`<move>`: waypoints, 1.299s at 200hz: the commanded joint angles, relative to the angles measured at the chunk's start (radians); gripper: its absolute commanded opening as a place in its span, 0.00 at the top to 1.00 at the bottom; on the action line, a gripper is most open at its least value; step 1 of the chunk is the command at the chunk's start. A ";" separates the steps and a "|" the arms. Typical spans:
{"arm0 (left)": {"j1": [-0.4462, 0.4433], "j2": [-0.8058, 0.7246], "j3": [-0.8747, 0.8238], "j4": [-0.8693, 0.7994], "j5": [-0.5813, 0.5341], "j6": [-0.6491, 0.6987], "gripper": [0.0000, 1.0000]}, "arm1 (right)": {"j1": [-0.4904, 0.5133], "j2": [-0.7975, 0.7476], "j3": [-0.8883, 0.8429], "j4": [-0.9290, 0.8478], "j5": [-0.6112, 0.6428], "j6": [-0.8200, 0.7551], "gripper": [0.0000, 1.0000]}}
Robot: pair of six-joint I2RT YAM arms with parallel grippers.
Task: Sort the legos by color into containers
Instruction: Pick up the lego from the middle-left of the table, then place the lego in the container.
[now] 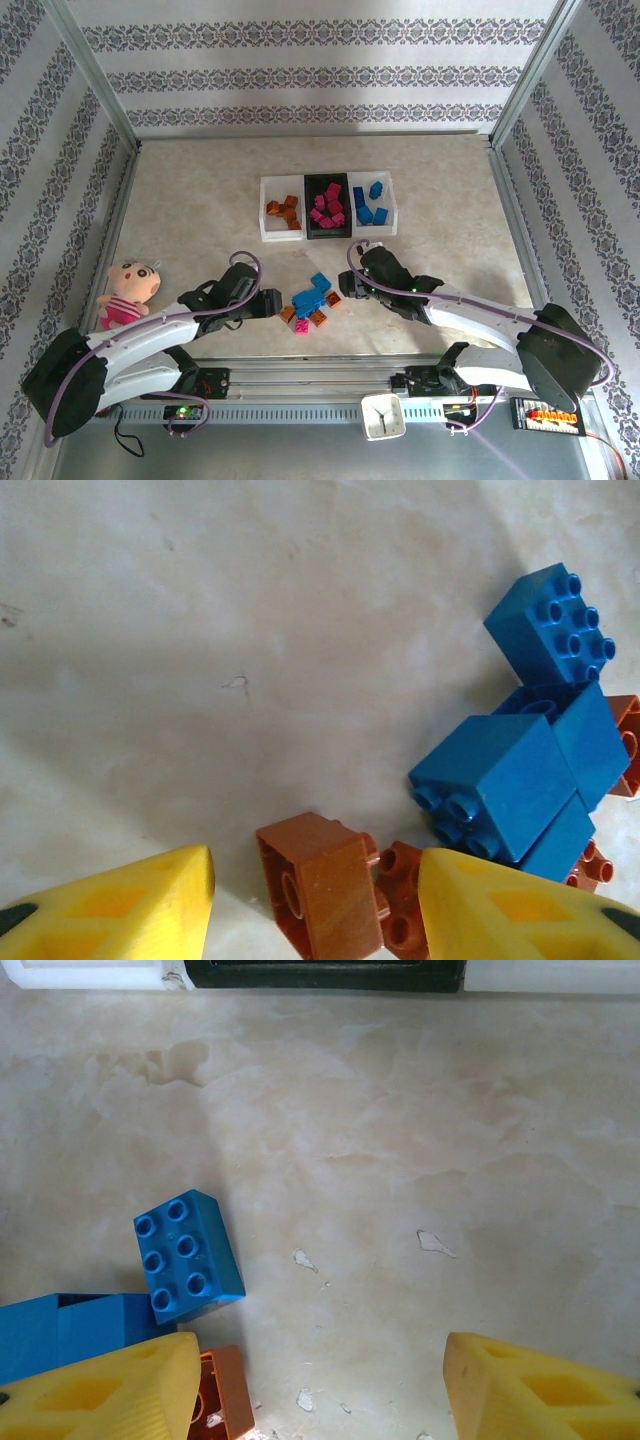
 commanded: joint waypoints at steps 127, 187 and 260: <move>0.002 -0.033 0.158 -0.132 -0.116 0.056 0.82 | 0.014 -0.010 0.020 0.000 0.018 -0.001 0.34; 0.230 0.379 0.565 -0.061 -0.064 0.202 0.83 | 0.017 -0.018 -0.007 -0.007 -0.004 0.011 0.34; 0.297 0.879 1.071 -0.183 -0.083 0.244 0.76 | 0.036 -0.093 -0.068 -0.049 -0.103 -0.020 0.34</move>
